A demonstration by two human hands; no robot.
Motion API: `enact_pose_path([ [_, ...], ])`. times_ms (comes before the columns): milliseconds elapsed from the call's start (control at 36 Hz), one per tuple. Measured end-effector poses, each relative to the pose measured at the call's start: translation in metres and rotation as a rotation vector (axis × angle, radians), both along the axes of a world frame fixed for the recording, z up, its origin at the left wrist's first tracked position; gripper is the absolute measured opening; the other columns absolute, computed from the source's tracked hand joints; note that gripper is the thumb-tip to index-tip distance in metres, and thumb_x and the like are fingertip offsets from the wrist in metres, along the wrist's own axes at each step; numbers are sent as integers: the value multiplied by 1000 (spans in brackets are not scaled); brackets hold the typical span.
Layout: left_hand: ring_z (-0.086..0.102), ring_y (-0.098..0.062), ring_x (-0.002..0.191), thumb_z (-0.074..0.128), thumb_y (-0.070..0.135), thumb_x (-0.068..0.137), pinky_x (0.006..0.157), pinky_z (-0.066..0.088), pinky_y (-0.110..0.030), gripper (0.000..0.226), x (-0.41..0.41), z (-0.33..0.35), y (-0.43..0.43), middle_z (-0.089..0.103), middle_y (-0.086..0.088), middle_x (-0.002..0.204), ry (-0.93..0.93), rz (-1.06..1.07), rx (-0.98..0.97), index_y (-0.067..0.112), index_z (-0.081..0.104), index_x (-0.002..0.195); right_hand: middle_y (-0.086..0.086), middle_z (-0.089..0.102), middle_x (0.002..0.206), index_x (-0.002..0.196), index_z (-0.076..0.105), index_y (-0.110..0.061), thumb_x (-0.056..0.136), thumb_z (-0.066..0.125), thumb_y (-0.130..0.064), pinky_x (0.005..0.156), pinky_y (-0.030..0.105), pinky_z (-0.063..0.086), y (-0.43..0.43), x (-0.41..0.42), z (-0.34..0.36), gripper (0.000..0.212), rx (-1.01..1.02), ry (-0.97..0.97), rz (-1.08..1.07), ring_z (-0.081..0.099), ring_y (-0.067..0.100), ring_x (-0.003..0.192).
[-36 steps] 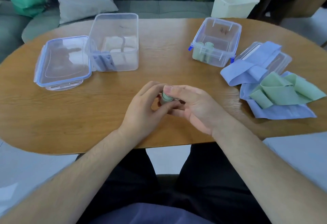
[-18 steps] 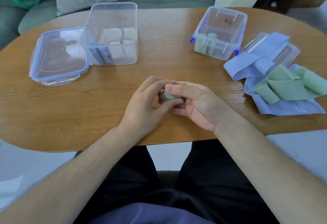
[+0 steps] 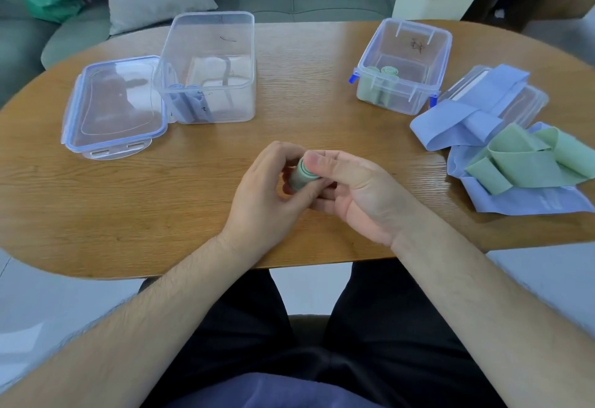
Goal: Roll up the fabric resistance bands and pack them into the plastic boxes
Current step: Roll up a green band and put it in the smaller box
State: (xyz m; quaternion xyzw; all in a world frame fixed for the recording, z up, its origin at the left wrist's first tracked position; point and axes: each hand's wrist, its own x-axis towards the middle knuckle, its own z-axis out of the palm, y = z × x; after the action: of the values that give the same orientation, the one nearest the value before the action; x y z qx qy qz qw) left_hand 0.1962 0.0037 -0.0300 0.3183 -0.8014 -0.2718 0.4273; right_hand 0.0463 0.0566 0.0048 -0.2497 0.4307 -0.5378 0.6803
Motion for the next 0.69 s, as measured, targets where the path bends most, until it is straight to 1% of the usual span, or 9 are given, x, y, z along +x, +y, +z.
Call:
enact_pose_path([
  [56, 57, -9, 87, 76, 18, 87, 79, 43, -18, 24, 0, 2, 0, 60, 5, 95, 5, -13, -19, 8, 63, 104, 21, 69, 111, 134, 52, 7, 83, 76, -21, 85, 36, 58, 0, -2, 0, 63, -13, -9, 5, 69, 29, 100],
  [111, 58, -10, 89, 76, 17, 87, 81, 43, -16, 23, 0, 6, 0, 61, 5, 96, 25, -18, -32, 10, 63, 105, 23, 67, 117, 135, 52, 8, 85, 75, -20, 90, 38, 58, -1, -3, 0, 62, -30, -9, 18, 67, 30, 105],
  [222, 60, -10, 93, 76, 16, 88, 83, 46, -20, 23, 0, 8, 0, 63, 4, 100, 44, -37, -46, 9, 65, 108, 28, 65, 126, 137, 52, 7, 82, 73, -12, 95, 43, 57, -1, -4, 0, 62, -34, 2, -3, 68, 34, 108],
  [278, 60, -11, 93, 75, 16, 89, 84, 46, -20, 23, 0, 7, 0, 63, 4, 100, 50, -38, -49, 9, 65, 108, 28, 66, 124, 136, 53, 7, 81, 73, -10, 96, 45, 56, -1, -3, 0, 60, -44, 16, -18, 69, 35, 107],
  [389, 61, -12, 95, 77, 14, 89, 85, 46, -21, 24, -1, 7, 2, 63, 3, 101, 54, -45, -50, 8, 65, 110, 22, 69, 113, 134, 53, 8, 85, 72, -4, 96, 46, 55, 1, 0, 0, 54, -68, 52, -63, 70, 34, 100],
  [500, 61, -11, 98, 77, 14, 89, 86, 45, -20, 27, -1, 8, 2, 63, 3, 104, 55, -38, -51, 9, 64, 112, 23, 70, 110, 132, 54, 8, 88, 69, -2, 94, 44, 56, 1, 3, 3, 48, -92, 77, -103, 70, 34, 97],
  [583, 60, -10, 98, 75, 12, 89, 86, 46, -20, 27, -1, 8, 1, 62, 4, 104, 55, -24, -60, 11, 64, 113, 23, 71, 108, 132, 55, 7, 88, 71, -5, 92, 44, 56, 0, 4, 0, 48, -107, 82, -91, 70, 34, 97],
  [639, 59, -9, 101, 74, 11, 89, 87, 47, -21, 26, 0, 7, 0, 61, 2, 106, 43, -11, -77, 11, 64, 114, 24, 70, 109, 132, 55, 6, 86, 72, -12, 89, 43, 58, -1, 4, -1, 52, -104, 78, -51, 70, 34, 97],
  [694, 53, -1, 106, 74, 13, 90, 91, 43, -16, 30, 0, 7, -1, 56, -1, 109, 22, 15, -104, 8, 66, 118, 28, 68, 112, 131, 57, 5, 88, 71, -19, 87, 42, 59, -2, 4, -2, 51, -89, 109, -27, 70, 34, 98],
])
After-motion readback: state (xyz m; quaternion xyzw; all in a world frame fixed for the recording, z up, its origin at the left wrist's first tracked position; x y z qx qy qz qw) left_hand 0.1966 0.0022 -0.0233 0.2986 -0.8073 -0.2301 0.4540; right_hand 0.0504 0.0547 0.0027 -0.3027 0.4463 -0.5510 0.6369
